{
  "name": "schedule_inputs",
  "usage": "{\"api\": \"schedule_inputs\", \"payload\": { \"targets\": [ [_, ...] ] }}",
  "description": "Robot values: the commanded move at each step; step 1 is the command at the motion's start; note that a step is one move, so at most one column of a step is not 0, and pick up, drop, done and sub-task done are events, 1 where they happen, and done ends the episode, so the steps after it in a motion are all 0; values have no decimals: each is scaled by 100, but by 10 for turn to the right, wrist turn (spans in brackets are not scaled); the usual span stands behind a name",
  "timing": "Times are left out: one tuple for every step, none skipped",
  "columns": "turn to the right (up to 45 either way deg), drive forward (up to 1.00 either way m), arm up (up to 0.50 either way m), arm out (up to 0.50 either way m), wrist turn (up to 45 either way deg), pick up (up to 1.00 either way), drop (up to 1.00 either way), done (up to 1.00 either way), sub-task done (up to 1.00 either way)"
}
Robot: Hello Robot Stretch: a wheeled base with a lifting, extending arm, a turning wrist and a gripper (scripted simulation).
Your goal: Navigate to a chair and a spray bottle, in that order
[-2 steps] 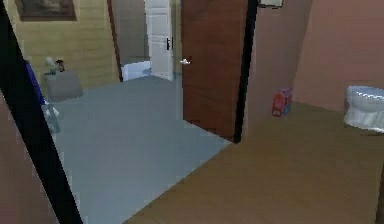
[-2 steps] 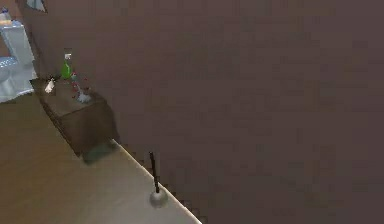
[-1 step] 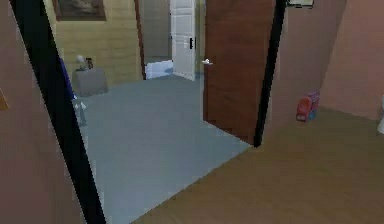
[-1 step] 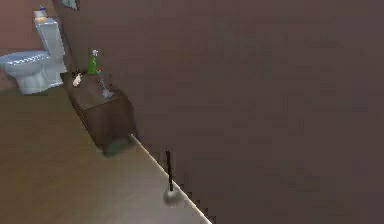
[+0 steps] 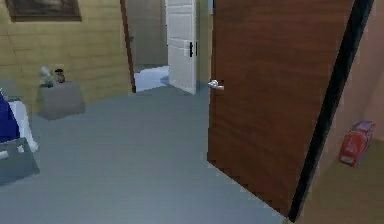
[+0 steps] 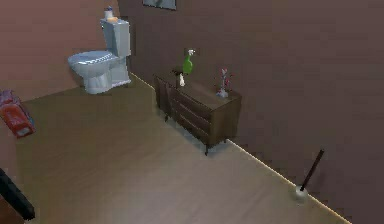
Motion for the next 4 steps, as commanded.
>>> {"api": "schedule_inputs", "payload": {
  "targets": [
    [-120,0,0,0,0,0,0,0,0],
    [0,10,0,0,0,0,0,0,0],
    [-30,0,0,0,0,0,0,0,0],
    [0,100,0,0,0,0,0,0,0]
  ]
}}
